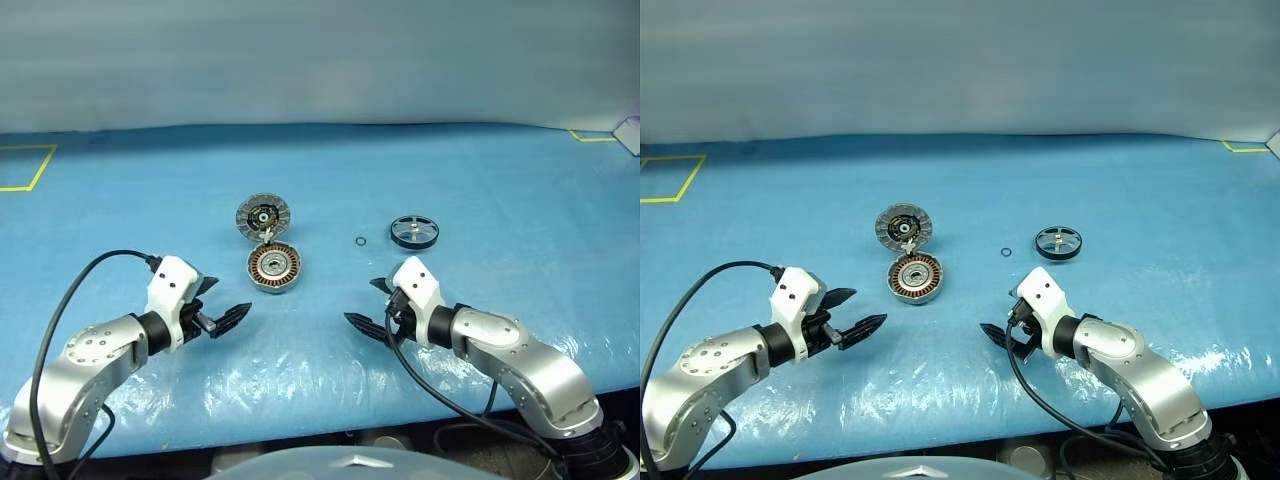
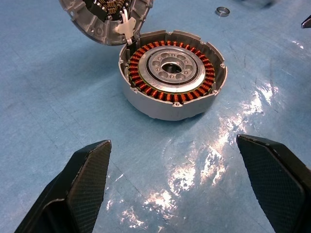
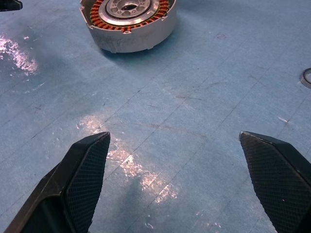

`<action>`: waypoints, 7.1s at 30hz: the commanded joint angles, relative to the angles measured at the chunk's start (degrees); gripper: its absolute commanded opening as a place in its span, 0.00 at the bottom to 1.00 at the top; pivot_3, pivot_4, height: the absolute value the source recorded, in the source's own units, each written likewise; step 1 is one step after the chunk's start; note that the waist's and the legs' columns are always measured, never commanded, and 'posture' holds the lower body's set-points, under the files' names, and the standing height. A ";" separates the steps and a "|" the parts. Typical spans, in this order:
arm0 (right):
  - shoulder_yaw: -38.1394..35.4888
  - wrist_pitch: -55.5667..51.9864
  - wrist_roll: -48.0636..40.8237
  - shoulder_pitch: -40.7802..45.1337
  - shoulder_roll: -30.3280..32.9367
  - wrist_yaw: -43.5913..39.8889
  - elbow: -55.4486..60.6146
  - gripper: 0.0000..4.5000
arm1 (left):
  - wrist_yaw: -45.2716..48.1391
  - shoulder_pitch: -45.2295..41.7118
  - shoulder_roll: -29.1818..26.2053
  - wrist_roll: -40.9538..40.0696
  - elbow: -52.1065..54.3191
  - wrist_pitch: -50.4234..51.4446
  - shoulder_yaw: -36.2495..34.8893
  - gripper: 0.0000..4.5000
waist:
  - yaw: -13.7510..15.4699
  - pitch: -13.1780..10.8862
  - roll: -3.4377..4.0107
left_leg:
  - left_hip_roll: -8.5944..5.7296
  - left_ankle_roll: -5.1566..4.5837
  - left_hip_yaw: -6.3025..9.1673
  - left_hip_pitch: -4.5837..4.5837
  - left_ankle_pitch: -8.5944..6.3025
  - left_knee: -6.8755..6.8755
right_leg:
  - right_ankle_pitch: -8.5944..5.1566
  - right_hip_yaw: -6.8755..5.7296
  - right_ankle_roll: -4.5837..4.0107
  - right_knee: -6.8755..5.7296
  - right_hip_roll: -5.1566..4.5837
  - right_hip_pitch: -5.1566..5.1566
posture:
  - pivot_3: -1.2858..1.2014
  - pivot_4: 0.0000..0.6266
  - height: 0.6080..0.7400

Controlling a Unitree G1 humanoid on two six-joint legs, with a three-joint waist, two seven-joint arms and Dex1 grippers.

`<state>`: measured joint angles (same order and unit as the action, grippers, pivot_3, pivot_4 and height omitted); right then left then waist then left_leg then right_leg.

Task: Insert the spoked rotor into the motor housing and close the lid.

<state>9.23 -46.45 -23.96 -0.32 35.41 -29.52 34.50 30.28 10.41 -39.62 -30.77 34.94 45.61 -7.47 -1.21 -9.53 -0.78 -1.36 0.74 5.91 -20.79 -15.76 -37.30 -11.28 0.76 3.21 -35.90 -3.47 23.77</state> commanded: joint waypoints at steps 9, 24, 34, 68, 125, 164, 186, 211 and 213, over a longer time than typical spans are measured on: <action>-0.08 10.43 3.78 -2.29 -2.68 -1.00 -0.07 1.00 | 2.56 1.48 -0.56 4.57 0.54 -6.76 1.55 1.00 | -0.03 -0.04 -0.01 | 0.00 0.00 0.00 0.00 0.00 0.00 | 0.00 0.00 0.00 0.01 -0.01 0.00 | 0.52 0.24 1.00; -1.06 16.68 5.31 -1.93 -5.66 -2.03 -1.70 1.00 | 3.37 2.65 2.45 5.86 -0.17 -12.22 0.94 1.00 | 0.04 -0.08 -0.01 | 0.01 0.00 0.00 0.00 0.00 0.00 | 0.01 0.00 0.01 0.00 -0.01 0.00 | 0.52 0.24 1.00; -0.12 11.77 5.39 -0.49 -3.77 -2.96 -0.80 1.00 | 3.77 2.93 2.86 5.97 -0.66 -12.06 0.93 1.00 | 0.02 -0.08 -0.01 | 0.00 0.00 0.00 0.00 0.00 -0.01 | 0.01 0.00 0.01 0.00 -0.01 -0.01 | 0.52 0.24 1.00; 34.01 32.72 33.82 51.28 -15.65 -36.27 -46.01 1.00 | 1.07 21.87 14.85 16.54 -4.14 -40.34 1.30 1.00 | -0.57 -0.28 0.08 | 0.00 0.03 0.00 -0.06 -0.01 0.00 | 0.24 -0.06 -0.16 -0.03 -0.02 0.11 | 0.52 0.24 1.00; 31.22 3.96 32.80 28.45 -15.61 -26.54 -16.26 0.95 | 3.50 18.85 14.72 15.47 -9.04 -42.59 0.72 1.00 | -0.82 -0.08 0.13 | 0.02 0.10 0.04 0.14 0.01 -0.03 | 0.03 -0.07 -0.01 -0.11 -0.01 -0.04 | 0.52 0.24 1.00; -0.42 14.08 28.48 8.65 -36.99 26.23 -22.03 1.00 | 10.71 17.87 15.11 11.79 -8.89 -48.21 3.58 1.00 | -0.88 -0.16 0.24 | 0.05 0.08 -0.05 -0.03 -0.01 0.04 | 0.00 -0.02 -0.05 -0.09 0.00 0.14 | 0.52 0.24 1.00; -7.16 25.35 23.52 16.74 -42.25 32.67 -43.27 1.00 | 9.58 18.24 15.42 16.61 -12.03 -55.33 7.05 1.00 | -1.03 -0.18 0.31 | 0.07 0.06 -0.06 0.01 -0.01 0.05 | -0.01 -0.01 -0.09 -0.10 0.03 0.10 | 0.52 0.24 1.00; 0.70 20.23 24.47 8.51 -37.62 26.65 -31.26 0.15 | 8.25 18.32 14.92 16.37 -12.04 -54.06 6.85 1.00 | -1.35 -0.07 0.34 | 0.11 0.05 -0.03 0.17 -0.01 0.09 | -0.05 0.00 -0.14 -0.12 0.08 -0.01 | 0.52 0.24 1.00; 2.16 16.78 23.88 6.89 -35.93 24.28 -25.71 0.15 | 8.23 18.50 14.91 16.29 -11.98 -54.09 6.79 1.00 | -1.30 -0.08 0.34 | 0.11 0.05 -0.03 0.15 -0.01 0.10 | -0.06 0.00 -0.14 -0.11 0.07 0.01 | 0.52 0.24 1.00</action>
<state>9.96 -26.91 0.53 7.10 -1.14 -3.17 3.78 38.74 28.69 -24.56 -14.41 22.55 -7.97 -0.37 -2.51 -9.61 -0.44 -1.26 0.79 5.87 -20.66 -15.77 -37.20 -11.34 0.76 3.07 -36.00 -3.41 23.78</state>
